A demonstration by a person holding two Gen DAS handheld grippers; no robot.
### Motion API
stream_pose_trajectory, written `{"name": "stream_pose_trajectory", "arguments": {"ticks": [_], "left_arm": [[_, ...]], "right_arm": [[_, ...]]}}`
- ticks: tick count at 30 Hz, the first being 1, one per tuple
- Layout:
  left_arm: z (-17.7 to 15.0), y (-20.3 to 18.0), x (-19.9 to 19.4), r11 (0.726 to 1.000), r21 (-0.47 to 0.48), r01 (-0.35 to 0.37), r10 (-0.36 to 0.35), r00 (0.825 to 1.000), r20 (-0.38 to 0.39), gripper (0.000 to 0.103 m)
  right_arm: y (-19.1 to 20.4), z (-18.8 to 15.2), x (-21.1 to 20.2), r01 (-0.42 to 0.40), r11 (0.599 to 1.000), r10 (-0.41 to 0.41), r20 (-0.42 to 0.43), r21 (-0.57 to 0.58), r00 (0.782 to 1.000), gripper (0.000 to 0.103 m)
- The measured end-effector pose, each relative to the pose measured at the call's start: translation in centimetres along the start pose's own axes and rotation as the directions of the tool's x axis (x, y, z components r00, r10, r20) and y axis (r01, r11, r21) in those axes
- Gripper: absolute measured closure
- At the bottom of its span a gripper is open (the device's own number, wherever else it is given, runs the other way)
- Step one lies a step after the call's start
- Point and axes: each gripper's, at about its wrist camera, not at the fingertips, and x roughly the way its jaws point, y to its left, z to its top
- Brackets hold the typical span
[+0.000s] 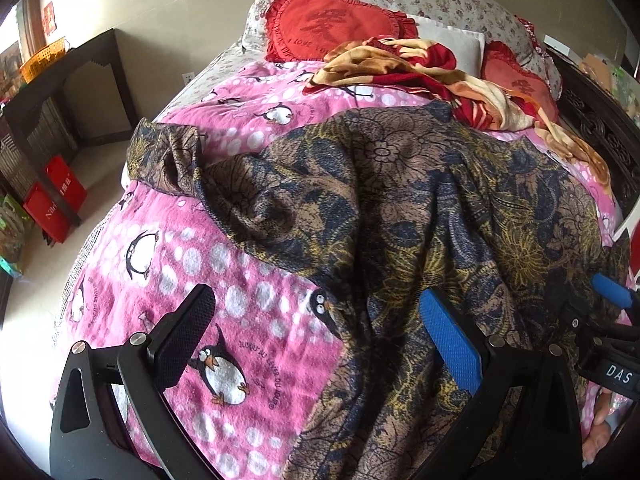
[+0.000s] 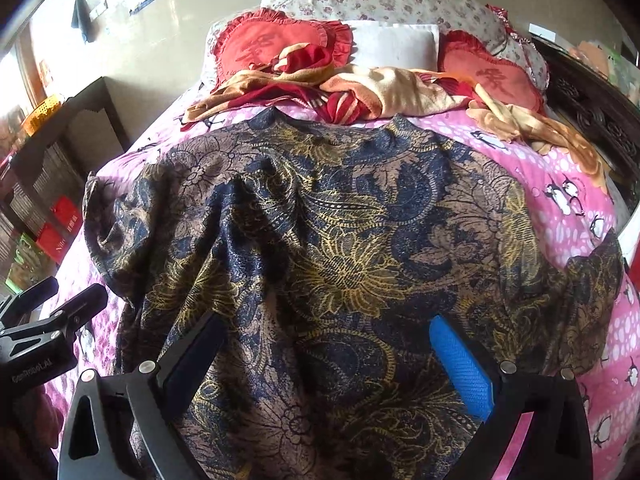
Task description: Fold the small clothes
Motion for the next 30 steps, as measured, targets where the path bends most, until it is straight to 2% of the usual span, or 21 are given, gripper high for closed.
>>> {"name": "stream_pose_trajectory", "arguments": {"ticks": [6, 10, 17, 24, 28, 30], "left_arm": [[0.8, 1.7, 0.8, 1.0, -0.031, 0.0, -0.001, 1.0, -0.01, 0.001], [2.1, 4.2, 1.3, 0.995, -0.096, -0.013, 0.013, 1.0, -0.006, 0.0], [7.3, 8.9, 3.6, 0.981, -0.155, -0.114, 0.113, 0.993, -0.019, 0.0], [13.6, 15.1, 10.0, 0.942, -0.246, -0.229, 0.204, 0.971, -0.122, 0.0], [15.3, 18.5, 13.3, 0.91, -0.32, -0.263, 0.219, 0.961, -0.167, 0.004], [15.7, 20.3, 14.3, 0.895, -0.364, -0.257, 0.208, 0.964, -0.169, 0.005]], "right_arm": [[0.7, 0.0, 0.6, -0.024, 1.0, 0.024, -0.004, -0.007, 1.0, 0.0], [1.3, 0.2, 0.9, -0.033, 0.999, 0.033, -0.011, -0.025, 0.999, 0.0], [1.4, 0.0, 1.9, -0.07, 0.998, 0.07, -0.044, -0.008, 0.997, 0.0], [1.8, -0.2, 2.5, -0.1, 0.995, 0.099, -0.067, -0.016, 0.993, 0.0], [1.9, -0.2, 3.2, -0.116, 0.993, 0.114, -0.091, -0.017, 0.989, 0.0], [1.8, -0.3, 3.5, -0.121, 0.993, 0.118, -0.101, -0.016, 0.988, 0.0]]}}
